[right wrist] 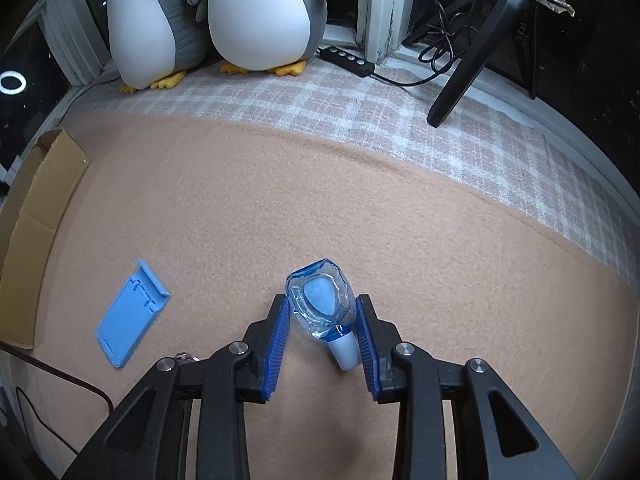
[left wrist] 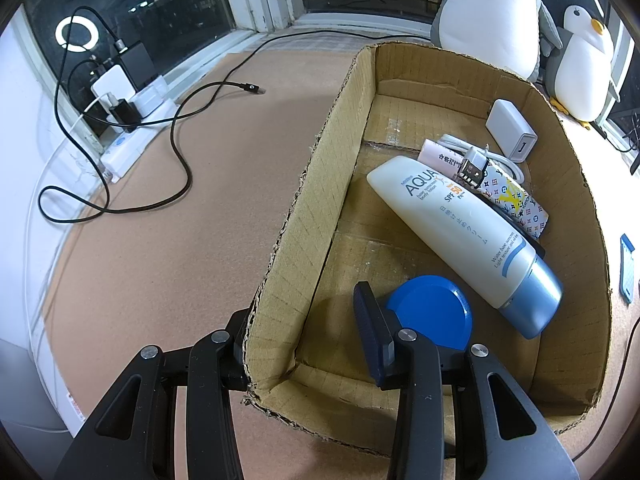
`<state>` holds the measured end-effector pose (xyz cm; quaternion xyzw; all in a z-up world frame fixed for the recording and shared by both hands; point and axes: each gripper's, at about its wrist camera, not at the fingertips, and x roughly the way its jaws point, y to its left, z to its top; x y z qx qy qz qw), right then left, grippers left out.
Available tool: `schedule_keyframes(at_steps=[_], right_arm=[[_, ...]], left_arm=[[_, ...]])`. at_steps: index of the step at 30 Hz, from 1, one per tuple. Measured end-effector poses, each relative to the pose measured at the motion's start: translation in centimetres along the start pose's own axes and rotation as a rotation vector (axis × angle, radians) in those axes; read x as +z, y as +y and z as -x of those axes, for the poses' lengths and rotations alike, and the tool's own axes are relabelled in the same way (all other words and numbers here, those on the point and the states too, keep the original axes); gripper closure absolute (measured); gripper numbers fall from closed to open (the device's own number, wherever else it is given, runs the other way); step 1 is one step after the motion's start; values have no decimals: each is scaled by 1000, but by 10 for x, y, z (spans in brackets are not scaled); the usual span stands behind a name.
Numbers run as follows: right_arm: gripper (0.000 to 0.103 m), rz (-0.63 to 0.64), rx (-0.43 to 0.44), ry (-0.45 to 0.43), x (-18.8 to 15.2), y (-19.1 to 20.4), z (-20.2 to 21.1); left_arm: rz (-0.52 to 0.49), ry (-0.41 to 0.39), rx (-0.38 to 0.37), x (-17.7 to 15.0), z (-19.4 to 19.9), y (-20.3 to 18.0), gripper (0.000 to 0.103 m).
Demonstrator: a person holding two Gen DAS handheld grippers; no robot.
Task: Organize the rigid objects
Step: 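Close the right tool on the clear bottle and lift it, then carry the clear bottle into the box and release it with the right tool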
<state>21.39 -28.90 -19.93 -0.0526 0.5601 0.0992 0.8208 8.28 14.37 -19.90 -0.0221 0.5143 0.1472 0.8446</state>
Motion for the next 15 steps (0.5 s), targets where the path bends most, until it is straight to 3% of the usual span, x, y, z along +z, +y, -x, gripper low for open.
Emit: schedule_keyframes(at_steps=[7,15], right_arm=[[73,19,34,-72,7,26,31],[73,126,131,-163,26,95,72]], left_arm=[[0,0,0,0,0,0,64],[6,-5,-7,1,0,0,64]])
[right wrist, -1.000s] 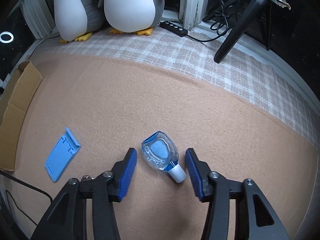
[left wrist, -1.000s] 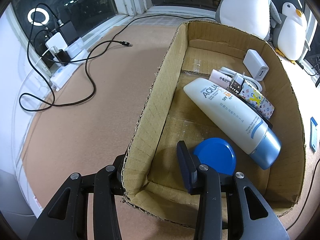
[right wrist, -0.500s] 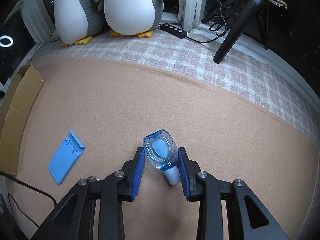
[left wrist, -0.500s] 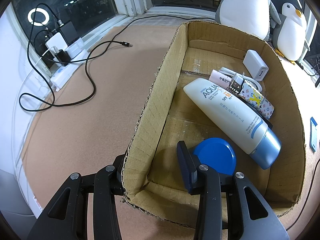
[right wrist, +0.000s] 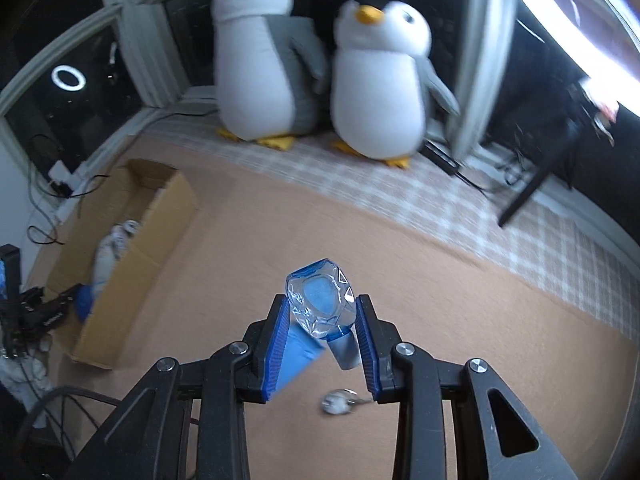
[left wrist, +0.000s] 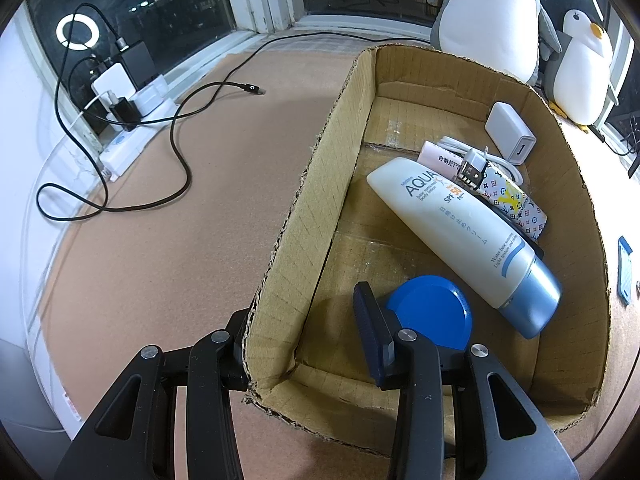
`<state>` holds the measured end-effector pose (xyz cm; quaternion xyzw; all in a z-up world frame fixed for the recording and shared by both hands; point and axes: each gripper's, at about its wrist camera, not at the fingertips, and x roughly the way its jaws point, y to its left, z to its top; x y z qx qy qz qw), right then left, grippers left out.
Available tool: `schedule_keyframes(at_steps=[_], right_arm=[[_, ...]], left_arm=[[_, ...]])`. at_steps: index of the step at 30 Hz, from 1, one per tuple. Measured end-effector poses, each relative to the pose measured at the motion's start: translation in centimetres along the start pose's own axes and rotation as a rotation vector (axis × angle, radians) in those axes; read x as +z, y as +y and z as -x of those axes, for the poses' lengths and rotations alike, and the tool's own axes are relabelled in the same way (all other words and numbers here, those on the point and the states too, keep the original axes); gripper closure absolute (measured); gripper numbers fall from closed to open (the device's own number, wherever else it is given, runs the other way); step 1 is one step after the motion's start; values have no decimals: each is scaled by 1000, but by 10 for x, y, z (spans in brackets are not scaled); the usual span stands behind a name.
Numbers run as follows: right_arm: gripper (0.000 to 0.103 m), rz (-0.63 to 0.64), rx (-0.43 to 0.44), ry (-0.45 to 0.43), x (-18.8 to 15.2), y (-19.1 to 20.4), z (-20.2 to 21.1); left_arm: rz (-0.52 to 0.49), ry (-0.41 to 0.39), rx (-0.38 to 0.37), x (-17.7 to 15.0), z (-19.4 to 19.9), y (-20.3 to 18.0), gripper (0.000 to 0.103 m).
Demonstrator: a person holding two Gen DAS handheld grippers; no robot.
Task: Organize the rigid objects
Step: 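Carry the clear bottle into the box and release it with the right tool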
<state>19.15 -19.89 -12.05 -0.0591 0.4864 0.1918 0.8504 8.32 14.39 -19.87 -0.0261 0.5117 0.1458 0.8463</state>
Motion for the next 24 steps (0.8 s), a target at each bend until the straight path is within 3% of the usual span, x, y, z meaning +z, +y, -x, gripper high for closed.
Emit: schedule_keyframes(at_steps=[11,24], right_arm=[[73,124,140,-57,33,92,6],[73,190,241,-36,47,168,-17]], left_arm=[[8,-5,-15,1,-2,2,64],[14,-8,-19,0,-2,2,64]])
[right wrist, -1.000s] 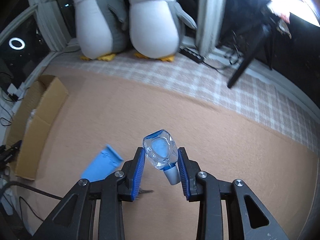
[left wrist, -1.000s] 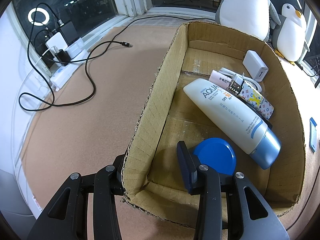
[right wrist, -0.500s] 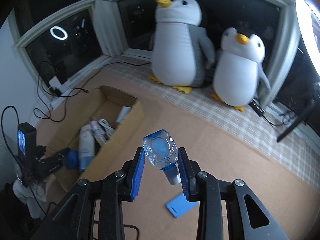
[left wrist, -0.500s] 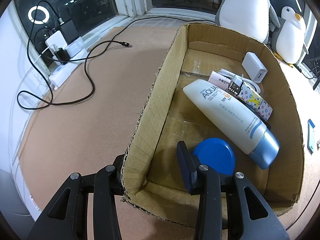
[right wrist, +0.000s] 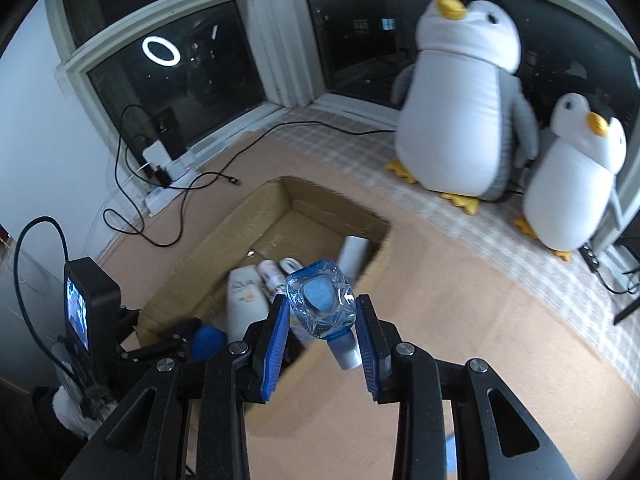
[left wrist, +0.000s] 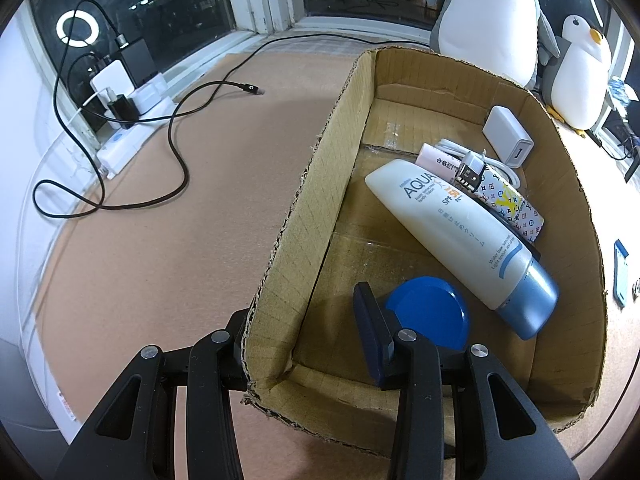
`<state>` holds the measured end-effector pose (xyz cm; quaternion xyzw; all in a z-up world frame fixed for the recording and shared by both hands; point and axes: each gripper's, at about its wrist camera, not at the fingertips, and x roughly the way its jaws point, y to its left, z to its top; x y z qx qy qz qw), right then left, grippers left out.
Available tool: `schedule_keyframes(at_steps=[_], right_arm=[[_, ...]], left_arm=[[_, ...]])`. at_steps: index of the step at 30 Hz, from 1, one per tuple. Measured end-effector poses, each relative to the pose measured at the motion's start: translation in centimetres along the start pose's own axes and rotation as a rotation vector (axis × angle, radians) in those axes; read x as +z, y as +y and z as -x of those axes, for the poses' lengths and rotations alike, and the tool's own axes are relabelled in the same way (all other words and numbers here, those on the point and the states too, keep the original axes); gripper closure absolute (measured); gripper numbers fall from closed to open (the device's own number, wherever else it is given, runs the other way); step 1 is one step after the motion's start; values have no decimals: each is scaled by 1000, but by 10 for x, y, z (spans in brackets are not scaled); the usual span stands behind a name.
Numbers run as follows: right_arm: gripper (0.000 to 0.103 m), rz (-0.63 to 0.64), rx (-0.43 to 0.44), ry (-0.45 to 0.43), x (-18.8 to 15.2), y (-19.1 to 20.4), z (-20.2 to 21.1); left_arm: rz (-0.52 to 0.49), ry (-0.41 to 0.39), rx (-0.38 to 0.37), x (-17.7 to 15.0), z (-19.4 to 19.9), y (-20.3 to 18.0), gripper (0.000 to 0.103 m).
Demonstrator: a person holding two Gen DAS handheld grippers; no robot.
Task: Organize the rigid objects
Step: 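Carry the clear bottle into the box and release it with the right tool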
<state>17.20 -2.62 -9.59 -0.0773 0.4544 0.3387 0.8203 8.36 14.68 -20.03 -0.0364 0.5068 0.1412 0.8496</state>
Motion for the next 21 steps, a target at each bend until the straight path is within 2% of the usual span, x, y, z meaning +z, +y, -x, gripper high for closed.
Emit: schedule_keyframes(at_steps=[11,21], right_arm=[[73,34,39,66,9,34,-43],[73,31,35,97,11,41,-67]], left_arm=[[5,-3,-4,-1,0,-1,64],[6,-3,-5,-1,0,-1,64]])
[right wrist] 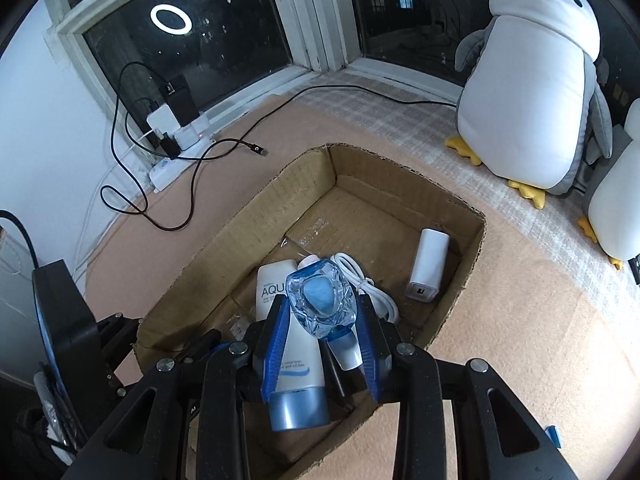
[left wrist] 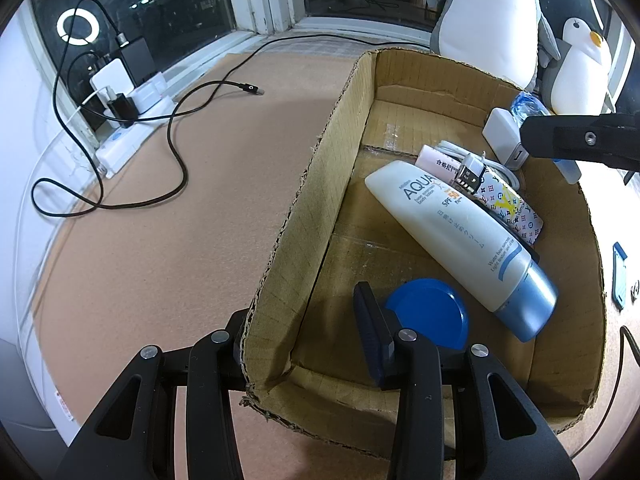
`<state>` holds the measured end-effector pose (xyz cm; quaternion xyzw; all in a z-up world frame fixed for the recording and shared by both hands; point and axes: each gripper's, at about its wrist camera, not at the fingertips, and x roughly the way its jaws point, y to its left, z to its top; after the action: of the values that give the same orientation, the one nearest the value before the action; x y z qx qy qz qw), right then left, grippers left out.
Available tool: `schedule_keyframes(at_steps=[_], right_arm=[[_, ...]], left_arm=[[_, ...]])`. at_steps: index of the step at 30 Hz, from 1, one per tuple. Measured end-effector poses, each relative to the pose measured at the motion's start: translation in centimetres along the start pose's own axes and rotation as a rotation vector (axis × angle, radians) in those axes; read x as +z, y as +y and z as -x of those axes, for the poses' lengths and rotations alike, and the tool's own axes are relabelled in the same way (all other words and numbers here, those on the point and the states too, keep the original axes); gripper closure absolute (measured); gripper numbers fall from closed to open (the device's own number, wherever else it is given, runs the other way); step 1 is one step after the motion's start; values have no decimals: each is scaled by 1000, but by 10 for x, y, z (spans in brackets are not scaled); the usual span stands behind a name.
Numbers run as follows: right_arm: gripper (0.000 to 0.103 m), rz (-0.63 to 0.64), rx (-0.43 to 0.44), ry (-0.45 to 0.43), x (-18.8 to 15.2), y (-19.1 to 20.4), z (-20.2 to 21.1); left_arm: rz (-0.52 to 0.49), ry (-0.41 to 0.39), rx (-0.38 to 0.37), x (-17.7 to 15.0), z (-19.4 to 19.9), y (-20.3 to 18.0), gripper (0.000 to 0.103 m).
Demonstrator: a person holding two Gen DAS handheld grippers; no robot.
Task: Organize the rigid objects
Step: 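Carry the clear bottle into the box and release it with the right tool, then move the right tool back to the metal key ring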
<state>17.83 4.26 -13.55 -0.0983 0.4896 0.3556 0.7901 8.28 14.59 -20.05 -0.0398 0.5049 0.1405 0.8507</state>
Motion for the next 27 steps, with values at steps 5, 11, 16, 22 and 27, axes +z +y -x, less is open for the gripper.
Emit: schedule_keyframes(at_steps=[5,11,16,22,27], right_arm=[[50,20,-5,-3,1,4,-1],[44,17,-19,-17,2,3,2],[41,-3,-31,-23,0,-3,4],[41,-26,-32,-38,-2,-11,12],[41,-50,-18,-51,-10,-21,25]], left_arm=[[6,1,5,0,0,0,64],[7,1,5,0,0,0,64],[7,1,5,0,0,0,64],[7,1,5,0,0,0,64],[7,0,5,0,0,1,64]])
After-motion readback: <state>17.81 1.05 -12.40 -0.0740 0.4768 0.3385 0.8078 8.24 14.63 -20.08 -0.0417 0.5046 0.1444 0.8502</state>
